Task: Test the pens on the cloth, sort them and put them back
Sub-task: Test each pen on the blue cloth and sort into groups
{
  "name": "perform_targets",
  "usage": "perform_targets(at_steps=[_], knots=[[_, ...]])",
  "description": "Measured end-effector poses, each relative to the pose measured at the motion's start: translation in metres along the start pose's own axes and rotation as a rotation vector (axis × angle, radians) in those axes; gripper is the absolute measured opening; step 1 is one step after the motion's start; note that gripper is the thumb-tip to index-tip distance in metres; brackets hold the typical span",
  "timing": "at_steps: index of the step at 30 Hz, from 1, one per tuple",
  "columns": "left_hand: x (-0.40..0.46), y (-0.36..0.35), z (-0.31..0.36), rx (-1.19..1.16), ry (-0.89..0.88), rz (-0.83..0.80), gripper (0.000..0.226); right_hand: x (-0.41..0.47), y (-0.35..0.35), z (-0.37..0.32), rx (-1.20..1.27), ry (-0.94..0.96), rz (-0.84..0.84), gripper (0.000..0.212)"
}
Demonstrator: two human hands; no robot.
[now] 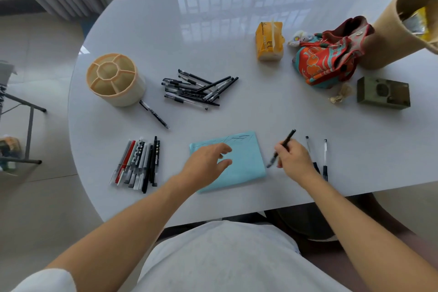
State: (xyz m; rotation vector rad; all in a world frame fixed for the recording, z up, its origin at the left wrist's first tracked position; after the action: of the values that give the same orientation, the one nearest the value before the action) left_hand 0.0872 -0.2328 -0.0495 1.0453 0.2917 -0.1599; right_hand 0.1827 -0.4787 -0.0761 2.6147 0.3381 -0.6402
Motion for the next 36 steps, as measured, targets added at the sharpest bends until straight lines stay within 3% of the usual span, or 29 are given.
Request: perform_targets(at_steps=[4,12,14,20,24,27,32,36], knots=[[-0.014,-0.008,-0.034,0.098,0.024,0.025,0.025,0.012,0.05,0.025,-0.336,-0.016,0.068,0.005],[-0.041,-0.01,-0.078,0.126,0.08,0.037,0.027,0.013,0.049,0.019,-0.584,0.033,0.172,0.039],[-0.046,-0.007,-0.084,0.119,0.079,0.043,0.028,0.011,0.014,-0.005,-0.571,0.131,0.134,0.036],[-0.063,-0.013,-0.096,0.126,0.07,-0.008,0.035,0.003,-0.153,-0.089,-0.574,0.448,-0.189,0.022],[-0.067,-0.019,-0.103,0.086,0.061,-0.092,0.036,0.013,-0.26,-0.129,-0.551,0.492,-0.353,0.029],[-0.068,-0.017,-0.106,0.0,0.071,-0.099,0.035,0.025,-0.316,-0.143,-0.681,0.511,-0.387,0.04],[-0.069,-0.011,-0.11,-0.069,0.079,-0.087,0.035,0.04,-0.34,-0.144,-0.864,0.547,-0.284,0.027],[-0.067,-0.008,-0.11,-0.089,0.076,-0.123,0.036,0.047,-0.307,-0.14,-0.631,0.41,-0.234,0.02]])
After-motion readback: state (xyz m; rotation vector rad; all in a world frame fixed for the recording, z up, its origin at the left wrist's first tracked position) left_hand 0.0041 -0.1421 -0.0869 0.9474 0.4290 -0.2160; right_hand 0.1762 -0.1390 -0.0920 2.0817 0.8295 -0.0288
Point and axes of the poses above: each hand's wrist, its own x-axis towards the middle knuckle, its own y-axis out of the back of the hand, z = x × y, the point moved 9 cm from there along x, towards the middle knuckle, and after that the axes turned 13 degrees about x, right-handed, at the moved point
